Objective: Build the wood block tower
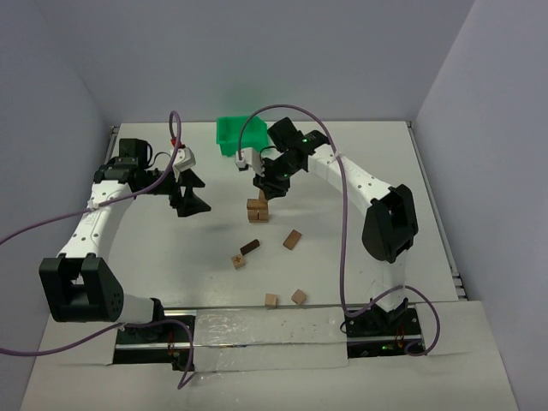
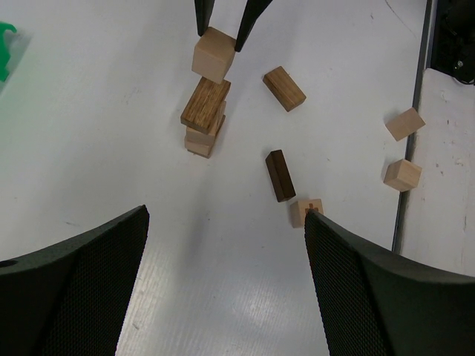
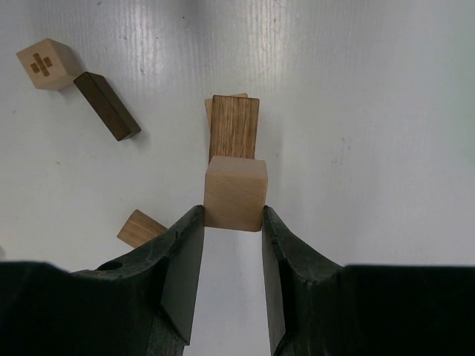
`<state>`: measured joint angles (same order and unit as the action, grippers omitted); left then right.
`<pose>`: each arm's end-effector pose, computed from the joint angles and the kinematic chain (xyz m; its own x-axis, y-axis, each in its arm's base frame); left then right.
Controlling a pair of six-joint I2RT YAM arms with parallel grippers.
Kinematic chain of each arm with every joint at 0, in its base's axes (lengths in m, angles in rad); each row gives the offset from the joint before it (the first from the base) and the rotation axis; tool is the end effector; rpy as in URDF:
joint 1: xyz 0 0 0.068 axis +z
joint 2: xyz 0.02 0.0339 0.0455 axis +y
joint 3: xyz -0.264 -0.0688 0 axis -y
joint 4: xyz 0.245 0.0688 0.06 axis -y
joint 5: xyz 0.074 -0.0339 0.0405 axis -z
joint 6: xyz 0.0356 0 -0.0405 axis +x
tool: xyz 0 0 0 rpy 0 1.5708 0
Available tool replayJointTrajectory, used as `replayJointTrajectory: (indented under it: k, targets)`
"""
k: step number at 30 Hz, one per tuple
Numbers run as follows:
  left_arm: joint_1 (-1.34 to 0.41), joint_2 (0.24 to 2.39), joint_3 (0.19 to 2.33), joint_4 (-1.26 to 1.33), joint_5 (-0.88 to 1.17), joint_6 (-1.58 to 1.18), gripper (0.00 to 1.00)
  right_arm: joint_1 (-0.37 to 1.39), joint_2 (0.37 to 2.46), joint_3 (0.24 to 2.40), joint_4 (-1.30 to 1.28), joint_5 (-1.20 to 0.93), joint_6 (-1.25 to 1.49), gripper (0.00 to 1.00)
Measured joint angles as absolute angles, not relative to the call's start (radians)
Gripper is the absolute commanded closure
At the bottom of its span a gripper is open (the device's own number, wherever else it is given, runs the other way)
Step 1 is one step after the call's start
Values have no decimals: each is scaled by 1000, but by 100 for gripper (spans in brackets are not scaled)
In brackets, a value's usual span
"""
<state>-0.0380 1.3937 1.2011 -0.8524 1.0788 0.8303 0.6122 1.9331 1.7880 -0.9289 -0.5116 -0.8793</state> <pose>0.2696 -0.0417 0.3068 -0.2436 0.3582 -0.9013 0.9483 0.2829 -0.1438 0.3294 0.2526 0.2920 0.0743 -0.7686 -0.6355 -0.9955 -0.0196 -0.0927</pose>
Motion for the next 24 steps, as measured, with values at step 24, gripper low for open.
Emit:
replayJointTrajectory:
  k: [24]
  targets:
    - [-38,1405,1201,-853,1082,831,7,633,1996,1801,-929,-491,-873,80]
